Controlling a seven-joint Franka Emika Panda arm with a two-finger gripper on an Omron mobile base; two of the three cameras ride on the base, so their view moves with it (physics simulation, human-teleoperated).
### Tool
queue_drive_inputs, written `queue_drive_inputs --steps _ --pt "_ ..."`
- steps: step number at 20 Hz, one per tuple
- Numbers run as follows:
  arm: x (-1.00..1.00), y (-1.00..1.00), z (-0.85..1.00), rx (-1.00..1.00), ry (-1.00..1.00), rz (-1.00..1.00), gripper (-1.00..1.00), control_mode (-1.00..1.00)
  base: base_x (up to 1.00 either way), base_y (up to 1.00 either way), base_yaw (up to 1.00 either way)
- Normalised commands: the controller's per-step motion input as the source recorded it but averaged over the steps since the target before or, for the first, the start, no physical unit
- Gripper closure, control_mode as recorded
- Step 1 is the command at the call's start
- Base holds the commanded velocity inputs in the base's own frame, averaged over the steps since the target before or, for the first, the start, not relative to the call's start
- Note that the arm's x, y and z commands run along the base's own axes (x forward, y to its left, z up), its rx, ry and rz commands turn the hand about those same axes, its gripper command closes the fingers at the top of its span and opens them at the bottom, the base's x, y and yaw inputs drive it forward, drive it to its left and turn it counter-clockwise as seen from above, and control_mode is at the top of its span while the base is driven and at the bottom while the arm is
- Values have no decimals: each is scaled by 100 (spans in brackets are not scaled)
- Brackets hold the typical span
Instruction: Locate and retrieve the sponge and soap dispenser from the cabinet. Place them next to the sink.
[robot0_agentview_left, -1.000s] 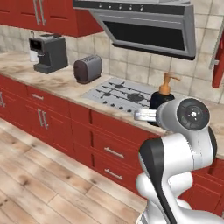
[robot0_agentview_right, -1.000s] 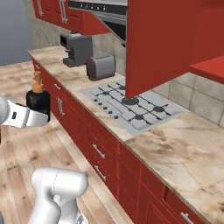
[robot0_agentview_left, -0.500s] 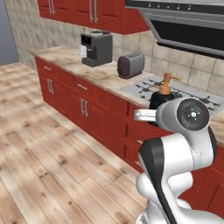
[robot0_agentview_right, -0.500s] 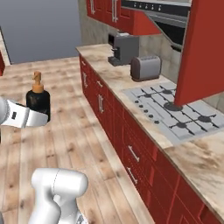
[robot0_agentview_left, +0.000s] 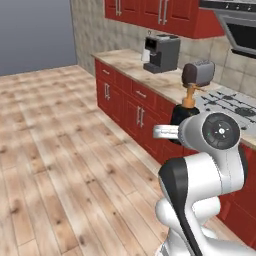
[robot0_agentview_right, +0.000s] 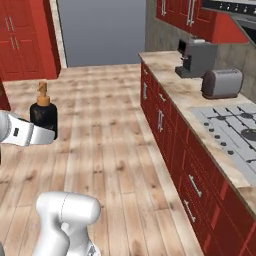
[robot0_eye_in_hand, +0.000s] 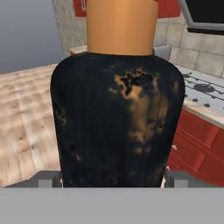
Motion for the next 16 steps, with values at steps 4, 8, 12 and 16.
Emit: queue_drive_inputs --steps 4,8,12,16 --pt "0 0 0 0 0 0 100 100 0 56 36" --pt "0 0 0 0 0 0 100 100 0 53 37" --pt "0 0 0 0 0 0 100 100 0 46 38" --pt "0 0 0 0 0 0 100 100 11 44 33"
